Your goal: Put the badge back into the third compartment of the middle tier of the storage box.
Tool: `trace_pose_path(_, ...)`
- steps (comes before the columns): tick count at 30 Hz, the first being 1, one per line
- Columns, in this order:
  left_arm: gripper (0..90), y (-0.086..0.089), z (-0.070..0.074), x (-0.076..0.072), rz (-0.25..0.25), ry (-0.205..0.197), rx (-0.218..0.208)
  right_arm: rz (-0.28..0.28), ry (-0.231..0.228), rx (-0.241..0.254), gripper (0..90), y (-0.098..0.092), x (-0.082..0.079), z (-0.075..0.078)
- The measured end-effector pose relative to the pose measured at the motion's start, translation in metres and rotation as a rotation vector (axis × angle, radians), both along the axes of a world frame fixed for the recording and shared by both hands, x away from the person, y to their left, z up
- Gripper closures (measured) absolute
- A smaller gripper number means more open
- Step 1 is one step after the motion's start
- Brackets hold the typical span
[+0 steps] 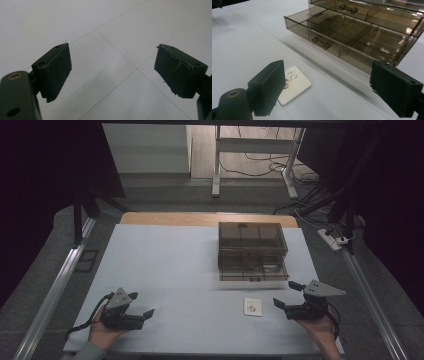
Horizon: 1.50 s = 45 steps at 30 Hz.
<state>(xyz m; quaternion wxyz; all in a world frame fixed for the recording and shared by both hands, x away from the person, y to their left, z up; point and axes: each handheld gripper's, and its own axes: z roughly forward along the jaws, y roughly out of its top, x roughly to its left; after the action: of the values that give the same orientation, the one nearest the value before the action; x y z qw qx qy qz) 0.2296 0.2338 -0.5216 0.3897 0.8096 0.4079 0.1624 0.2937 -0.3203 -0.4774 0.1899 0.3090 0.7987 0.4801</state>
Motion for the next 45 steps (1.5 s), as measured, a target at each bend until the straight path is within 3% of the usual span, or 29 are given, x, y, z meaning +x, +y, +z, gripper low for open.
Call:
trace_pose_path(26, 14.0, -0.001, -0.001, 0.002, -0.010, 0.007, -0.001, 0.091, -0.001, -0.038, 13.5, 0.029, 0.008, 0.018)
trace_pose_path(36, 14.0, -0.001, -0.001, 0.002, -0.009, 0.009, -0.004, 0.125, -0.002, -0.073, 14.1, 0.040, 0.015, 0.027)
trace_pose_path(45, 14.0, -0.001, -0.001, 0.001, -0.009, 0.005, -0.006, 0.197, 0.023, -0.126, 14.2, 0.056, 0.025, 0.035)
